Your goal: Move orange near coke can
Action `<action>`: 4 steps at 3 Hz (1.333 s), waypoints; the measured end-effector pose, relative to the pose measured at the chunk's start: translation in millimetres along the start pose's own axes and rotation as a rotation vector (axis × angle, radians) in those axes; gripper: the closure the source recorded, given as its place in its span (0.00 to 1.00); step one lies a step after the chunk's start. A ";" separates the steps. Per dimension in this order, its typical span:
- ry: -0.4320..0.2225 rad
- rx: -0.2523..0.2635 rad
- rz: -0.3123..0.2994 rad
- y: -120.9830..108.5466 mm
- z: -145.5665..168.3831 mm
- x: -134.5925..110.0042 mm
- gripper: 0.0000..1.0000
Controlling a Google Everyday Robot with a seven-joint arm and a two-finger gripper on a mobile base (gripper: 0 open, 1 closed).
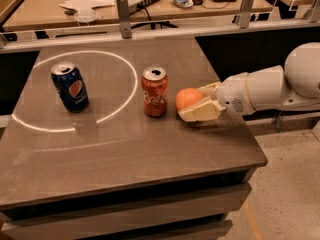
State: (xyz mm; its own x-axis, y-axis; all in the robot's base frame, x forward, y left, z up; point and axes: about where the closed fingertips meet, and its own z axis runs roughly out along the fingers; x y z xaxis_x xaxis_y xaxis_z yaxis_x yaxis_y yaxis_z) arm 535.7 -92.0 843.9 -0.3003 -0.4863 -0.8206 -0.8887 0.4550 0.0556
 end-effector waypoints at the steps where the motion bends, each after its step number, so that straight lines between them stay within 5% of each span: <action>1: 0.006 0.006 0.006 15.1 -2.4 4.2 0.20; 2: -0.004 0.019 0.006 21.8 -9.3 5.6 0.00; 3: -0.038 0.113 0.005 9.3 -35.0 5.5 0.00; 4: -0.094 0.291 0.005 -14.8 -80.6 5.2 0.00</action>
Offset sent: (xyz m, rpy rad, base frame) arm -0.0338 -0.0090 0.0059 0.0093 -0.0233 -0.0423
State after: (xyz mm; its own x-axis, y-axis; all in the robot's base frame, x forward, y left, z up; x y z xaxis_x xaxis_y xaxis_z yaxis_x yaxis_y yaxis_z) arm 519.4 -161.4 884.7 -0.2592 -0.4187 -0.8704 -0.7468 0.6583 -0.0943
